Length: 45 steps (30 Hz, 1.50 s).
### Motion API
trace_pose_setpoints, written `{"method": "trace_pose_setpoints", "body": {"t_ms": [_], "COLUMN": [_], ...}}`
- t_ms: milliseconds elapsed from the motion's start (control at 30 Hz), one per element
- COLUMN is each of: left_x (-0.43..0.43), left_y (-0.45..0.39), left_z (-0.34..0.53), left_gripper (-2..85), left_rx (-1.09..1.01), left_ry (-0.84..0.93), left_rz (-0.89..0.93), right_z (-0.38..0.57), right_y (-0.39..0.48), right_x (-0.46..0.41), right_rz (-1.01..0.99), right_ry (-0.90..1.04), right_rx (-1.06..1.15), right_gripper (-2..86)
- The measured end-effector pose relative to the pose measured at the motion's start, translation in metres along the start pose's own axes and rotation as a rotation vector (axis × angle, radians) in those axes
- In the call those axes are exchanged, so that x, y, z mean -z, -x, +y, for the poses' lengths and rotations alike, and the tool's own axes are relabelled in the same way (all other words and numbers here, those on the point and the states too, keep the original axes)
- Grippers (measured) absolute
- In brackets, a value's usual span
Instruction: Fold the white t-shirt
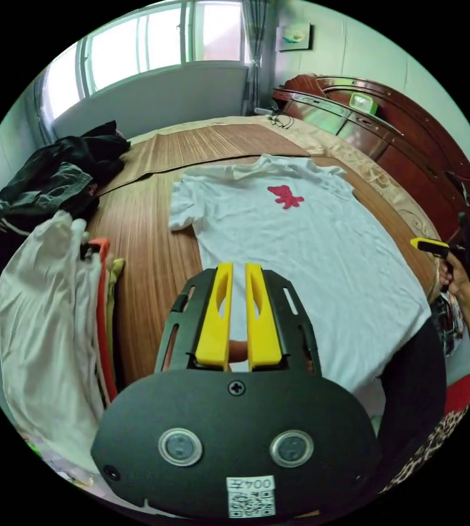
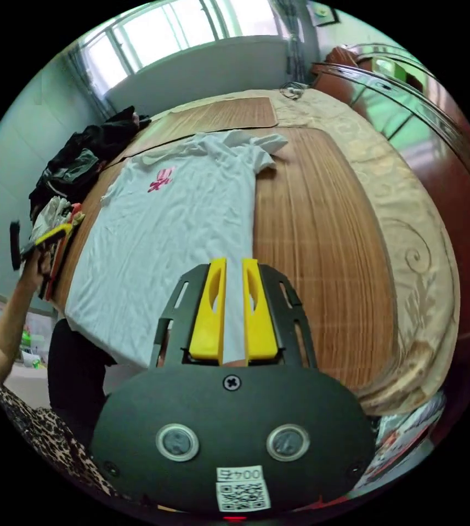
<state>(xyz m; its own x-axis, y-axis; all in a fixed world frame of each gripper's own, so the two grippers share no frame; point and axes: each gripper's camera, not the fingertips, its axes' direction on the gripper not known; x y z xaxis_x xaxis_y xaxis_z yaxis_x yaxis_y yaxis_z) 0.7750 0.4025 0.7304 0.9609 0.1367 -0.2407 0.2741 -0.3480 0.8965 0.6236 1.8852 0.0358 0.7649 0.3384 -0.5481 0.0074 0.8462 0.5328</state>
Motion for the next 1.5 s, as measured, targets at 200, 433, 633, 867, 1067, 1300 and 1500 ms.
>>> {"method": "trace_pose_setpoints", "body": {"t_ms": [200, 433, 633, 867, 1067, 1300, 1500], "left_x": [-0.060, -0.165, -0.249, -0.240, -0.167, -0.044, 0.021], "left_y": [0.004, -0.003, -0.013, 0.125, 0.136, 0.037, -0.065], "left_z": [-0.140, -0.240, -0.287, -0.315, -0.254, -0.031, 0.134], "left_gripper": [0.5, 0.3, 0.5, 0.2, 0.2, 0.2, 0.6], "left_rx": [-0.058, -0.170, -0.274, 0.612, 0.449, 0.020, -0.158], "left_ry": [-0.017, 0.134, 0.268, 0.045, -0.083, 0.124, 0.094], "left_rz": [-0.092, -0.173, -0.199, 0.355, 0.423, 0.227, 0.130], "right_z": [-0.117, -0.295, -0.377, -0.342, -0.243, -0.053, 0.071], "right_y": [0.044, 0.083, 0.050, -0.062, -0.029, 0.057, 0.121], "right_x": [-0.030, -0.106, -0.174, -0.113, -0.009, 0.042, 0.070], "right_rz": [0.079, 0.210, 0.279, 0.026, 0.015, 0.022, 0.063], "right_ry": [-0.050, -0.002, 0.151, 0.012, -0.160, 0.044, 0.103], "right_rx": [0.125, 0.268, 0.178, -0.284, -0.114, 0.140, 0.153], "right_gripper": [2.5, 1.7, 0.7, 2.0, 2.2, 4.5, 0.3]}}
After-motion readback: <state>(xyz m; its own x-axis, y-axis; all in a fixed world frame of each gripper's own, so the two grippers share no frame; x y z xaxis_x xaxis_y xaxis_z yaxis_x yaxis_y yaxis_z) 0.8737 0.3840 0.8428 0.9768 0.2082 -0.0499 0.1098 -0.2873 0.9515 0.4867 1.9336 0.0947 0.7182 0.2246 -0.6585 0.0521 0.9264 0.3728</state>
